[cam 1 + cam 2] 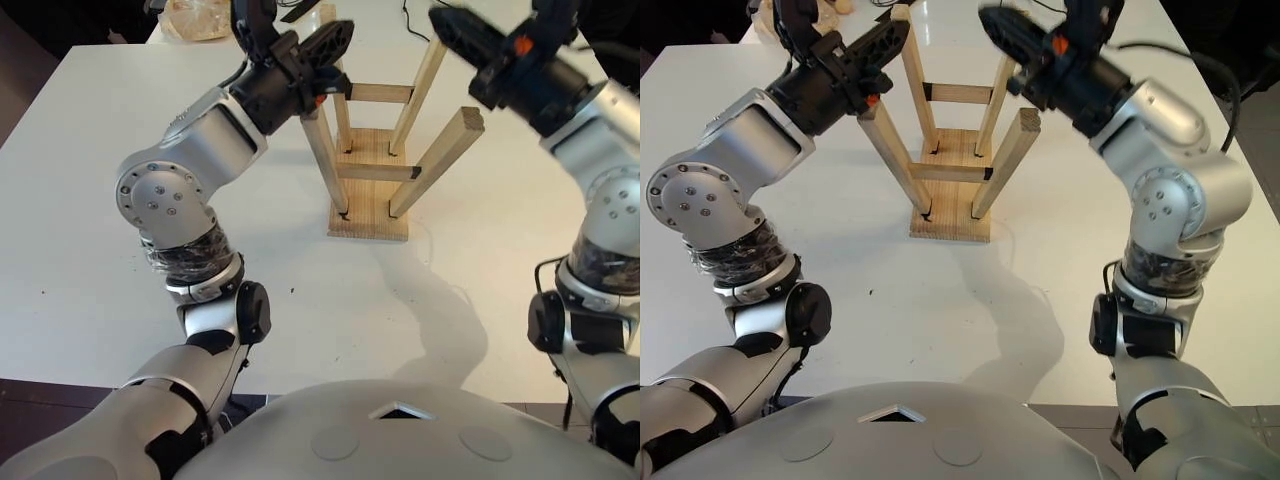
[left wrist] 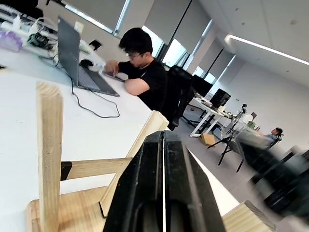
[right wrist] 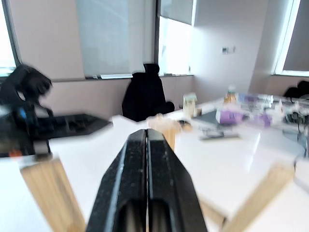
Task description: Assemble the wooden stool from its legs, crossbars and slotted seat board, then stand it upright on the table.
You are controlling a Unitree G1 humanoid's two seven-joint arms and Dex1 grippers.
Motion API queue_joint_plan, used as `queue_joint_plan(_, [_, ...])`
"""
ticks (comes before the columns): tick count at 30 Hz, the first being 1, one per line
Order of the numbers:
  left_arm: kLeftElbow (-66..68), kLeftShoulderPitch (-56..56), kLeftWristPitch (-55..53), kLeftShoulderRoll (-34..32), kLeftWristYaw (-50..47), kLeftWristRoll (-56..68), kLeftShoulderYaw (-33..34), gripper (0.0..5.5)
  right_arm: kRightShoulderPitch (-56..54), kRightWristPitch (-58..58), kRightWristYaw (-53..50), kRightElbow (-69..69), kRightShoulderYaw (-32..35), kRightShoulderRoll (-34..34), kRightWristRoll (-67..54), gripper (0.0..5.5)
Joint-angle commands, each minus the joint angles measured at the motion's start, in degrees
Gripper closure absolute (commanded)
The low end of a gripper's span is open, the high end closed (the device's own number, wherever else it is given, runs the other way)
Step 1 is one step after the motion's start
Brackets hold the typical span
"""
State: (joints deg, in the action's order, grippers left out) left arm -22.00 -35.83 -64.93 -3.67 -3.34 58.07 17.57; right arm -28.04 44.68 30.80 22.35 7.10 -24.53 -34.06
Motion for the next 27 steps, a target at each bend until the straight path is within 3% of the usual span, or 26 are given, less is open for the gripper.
queue_joint_plan(1, [3.3,8.8,-1.3,-0.5,1.8,-3.8,-6.9,5.49,8.9,-2.0,0.5,-6.0,-8.2,0.3,5.7,5.5])
queue_joint_plan(8, [3.5,7.9,4.0,-1.8,3.0,-5.9,-8.3,5.49,1.9,-1.5,-0.8,-5.5,-4.1,2.8,-0.4,5.5])
queue_joint_plan(12, [1.0,3.4,11.7,-2.5,1.1,-1.6,0.8,5.49,-5.0,-3.3,-3.7,-9.4,6.0,2.7,-5.9,5.5])
queue_joint_plan(14, [0.0,1.1,15.2,-4.6,0.0,2.4,7.0,5.49,-6.5,-5.3,-2.7,-15.0,7.2,-0.6,-3.3,5.5])
queue_joint_plan(19, [3.0,8.5,17.3,-11.5,2.8,5.0,14.7,5.49,5.5,-17.7,11.1,-24.8,-6.9,-11.5,12.8,5.5])
queue_joint_plan(23, [5.1,23.9,17.9,-15.4,12.3,-1.3,10.1,5.49,16.8,-25.0,18.7,-22.1,-10.9,-13.5,15.4,5.5])
queue_joint_plan(27, [2.0,39.6,20.5,-15.8,22.6,-6.8,1.5,5.49,20.3,-25.6,18.7,-16.9,-12.1,-9.2,13.8,5.5])
